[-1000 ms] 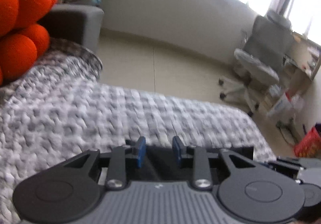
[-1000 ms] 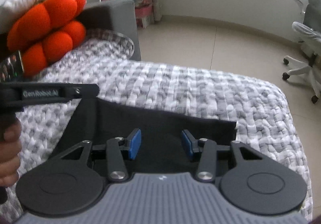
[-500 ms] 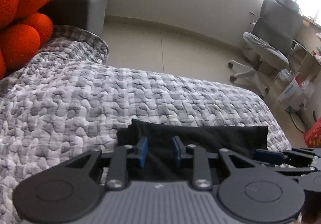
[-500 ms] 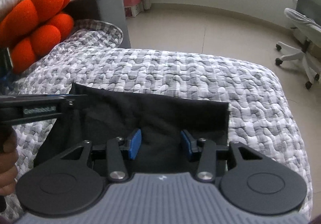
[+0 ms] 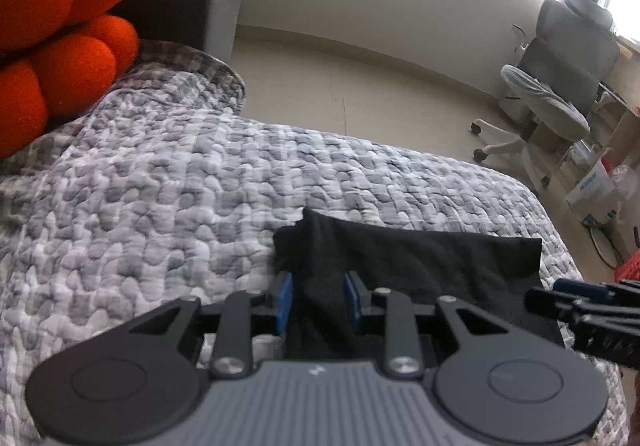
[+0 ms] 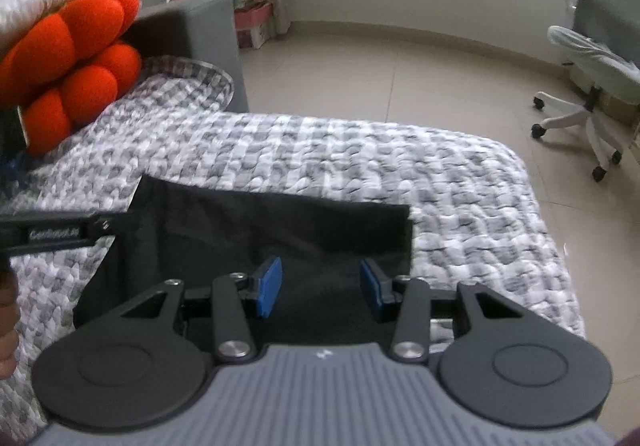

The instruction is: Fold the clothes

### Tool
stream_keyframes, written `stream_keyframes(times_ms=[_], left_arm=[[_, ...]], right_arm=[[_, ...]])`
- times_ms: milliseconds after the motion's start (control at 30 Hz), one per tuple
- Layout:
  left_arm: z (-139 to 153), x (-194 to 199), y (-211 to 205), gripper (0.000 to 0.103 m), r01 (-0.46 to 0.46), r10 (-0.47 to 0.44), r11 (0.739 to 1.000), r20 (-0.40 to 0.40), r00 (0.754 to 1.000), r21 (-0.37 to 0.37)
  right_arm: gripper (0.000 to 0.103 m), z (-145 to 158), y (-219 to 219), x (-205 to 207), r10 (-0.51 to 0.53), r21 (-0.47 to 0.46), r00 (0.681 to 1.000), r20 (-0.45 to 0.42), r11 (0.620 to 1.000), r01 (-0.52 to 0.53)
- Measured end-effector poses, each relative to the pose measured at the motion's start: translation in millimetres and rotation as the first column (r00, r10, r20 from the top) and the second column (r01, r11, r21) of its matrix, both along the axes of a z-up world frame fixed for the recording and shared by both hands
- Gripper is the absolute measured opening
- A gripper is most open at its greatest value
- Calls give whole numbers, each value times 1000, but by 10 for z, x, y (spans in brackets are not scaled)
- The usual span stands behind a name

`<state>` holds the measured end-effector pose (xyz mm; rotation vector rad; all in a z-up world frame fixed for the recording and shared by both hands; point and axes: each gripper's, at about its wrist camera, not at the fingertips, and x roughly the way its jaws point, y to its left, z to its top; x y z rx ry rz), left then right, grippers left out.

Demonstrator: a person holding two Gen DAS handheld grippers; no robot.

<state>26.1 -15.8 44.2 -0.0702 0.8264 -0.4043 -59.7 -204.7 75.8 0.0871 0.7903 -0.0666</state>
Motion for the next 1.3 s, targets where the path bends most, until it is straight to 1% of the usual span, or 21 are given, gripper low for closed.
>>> stream_keyframes(times_ms=[267, 500, 600, 667, 733, 833, 900, 1100, 1200, 1300], left_arm=[[-10, -126, 81, 32, -13, 13, 1000, -16, 1000, 1], [-6, -251, 87, 34, -7, 5, 999, -54, 999, -37], [-2, -306, 83, 36, -2, -2, 998, -68, 998, -56], [13, -328, 68, 38, 6, -10, 998, -63, 998, -60], [26, -330, 60, 38, -4, 1, 999, -54, 999, -50], [10, -313, 73, 38, -9, 5, 998, -73, 997, -58], [3, -302, 88, 38, -13, 9, 998, -82, 997, -59], [10, -257, 185, 39, -45, 38, 997, -103, 994, -70], [8, -229, 251, 39, -59, 50, 996, -119, 992, -74], [5, -192, 334, 40, -77, 66, 994, -138, 988, -77]], right_arm=[[45, 52, -109, -179, -15, -7, 1000, 6, 1000, 15], [45, 72, -160, -354, -10, -9, 1000, 6, 1000, 10], [45, 75, -154, -391, -2, -8, 1000, 4, 1000, 2], [45, 77, -143, -398, 10, 0, 1000, 5, 1000, -10], [45, 71, -111, -398, 18, -4, 1000, 4, 1000, -18], [45, 57, -37, -408, 52, 1, 999, 2, 999, -52], [46, 50, 61, -421, 105, -2, 994, 3, 994, -105], [47, 23, 373, -458, 258, -41, 966, 16, 966, -257], [47, 18, 475, -461, 305, -46, 952, 21, 952, -304], [47, -8, 553, -446, 331, -51, 943, 11, 943, -330]])
